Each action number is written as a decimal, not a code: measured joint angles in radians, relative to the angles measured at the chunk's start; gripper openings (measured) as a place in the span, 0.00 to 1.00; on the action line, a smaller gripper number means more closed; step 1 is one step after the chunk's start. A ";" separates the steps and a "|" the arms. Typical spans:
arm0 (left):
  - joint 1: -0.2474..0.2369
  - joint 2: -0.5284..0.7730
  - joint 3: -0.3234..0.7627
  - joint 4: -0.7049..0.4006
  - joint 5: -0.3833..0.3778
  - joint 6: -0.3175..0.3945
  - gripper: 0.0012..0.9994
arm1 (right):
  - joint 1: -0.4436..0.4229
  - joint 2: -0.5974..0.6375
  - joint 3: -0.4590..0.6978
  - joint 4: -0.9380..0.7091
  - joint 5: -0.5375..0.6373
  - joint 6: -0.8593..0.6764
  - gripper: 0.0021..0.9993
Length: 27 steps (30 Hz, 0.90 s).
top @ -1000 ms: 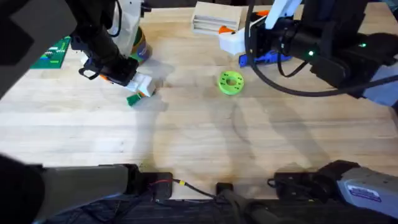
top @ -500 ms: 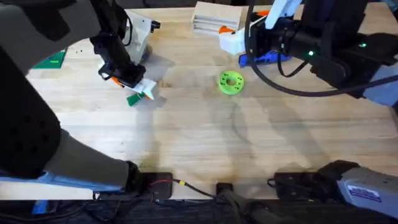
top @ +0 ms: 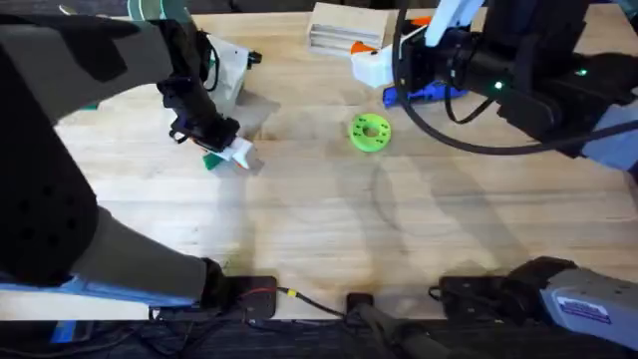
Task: Pick up the gripper from the table and insert it into the empty holder that is missing its gripper. Then pick up a screw, insert it into the mounting hole, and use the screwdriver to tighten it. Finally, clean up the table by picking up the vegetable and placing it into the bucket.
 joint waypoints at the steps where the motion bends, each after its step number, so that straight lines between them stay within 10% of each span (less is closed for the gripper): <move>1: 0.000 0.000 -0.001 0.007 0.003 0.000 0.70 | 0.000 0.000 0.000 0.000 0.000 0.000 0.99; 6: 0.000 0.000 -0.001 0.018 0.009 -0.004 0.03 | 0.000 0.000 0.000 0.000 0.000 0.000 0.99; 17: -0.059 -0.109 0.200 -0.077 0.012 -0.019 0.02 | 0.000 0.000 0.000 0.000 0.000 0.000 0.99; 24: -0.033 -0.211 0.314 0.147 0.013 -0.049 0.01 | 0.000 0.016 0.000 0.000 -0.003 0.000 0.99; 27: 0.044 -0.207 0.319 0.281 0.015 -0.165 0.01 | 0.000 0.017 0.000 0.000 -0.006 0.000 0.99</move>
